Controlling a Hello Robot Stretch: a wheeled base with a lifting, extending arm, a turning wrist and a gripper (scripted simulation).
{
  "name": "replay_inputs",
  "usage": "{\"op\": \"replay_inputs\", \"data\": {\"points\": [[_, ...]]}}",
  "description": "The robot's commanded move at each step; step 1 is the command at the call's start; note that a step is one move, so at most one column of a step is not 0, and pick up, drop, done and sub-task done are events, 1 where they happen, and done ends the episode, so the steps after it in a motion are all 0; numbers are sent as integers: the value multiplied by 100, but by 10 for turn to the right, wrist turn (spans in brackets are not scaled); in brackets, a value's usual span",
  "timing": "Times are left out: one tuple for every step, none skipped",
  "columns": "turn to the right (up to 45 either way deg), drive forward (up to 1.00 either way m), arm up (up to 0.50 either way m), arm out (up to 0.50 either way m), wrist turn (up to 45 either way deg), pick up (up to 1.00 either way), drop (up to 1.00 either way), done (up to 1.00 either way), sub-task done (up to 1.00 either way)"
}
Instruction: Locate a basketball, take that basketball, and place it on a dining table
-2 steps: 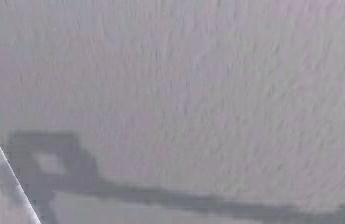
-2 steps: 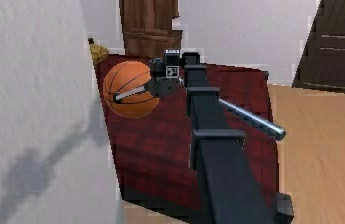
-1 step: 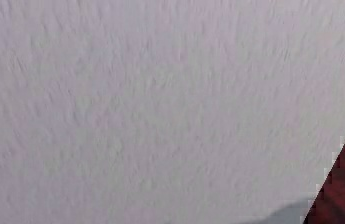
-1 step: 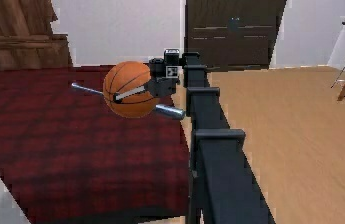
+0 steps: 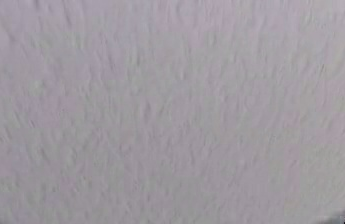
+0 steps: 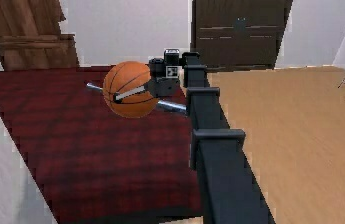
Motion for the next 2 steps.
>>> {"op": "replay_inputs", "data": {"points": [[450, 0, 0, 0, 0, 0, 0, 0, 0], [450, 0, 0, 0, 0, 0, 0, 0, 0]]}}
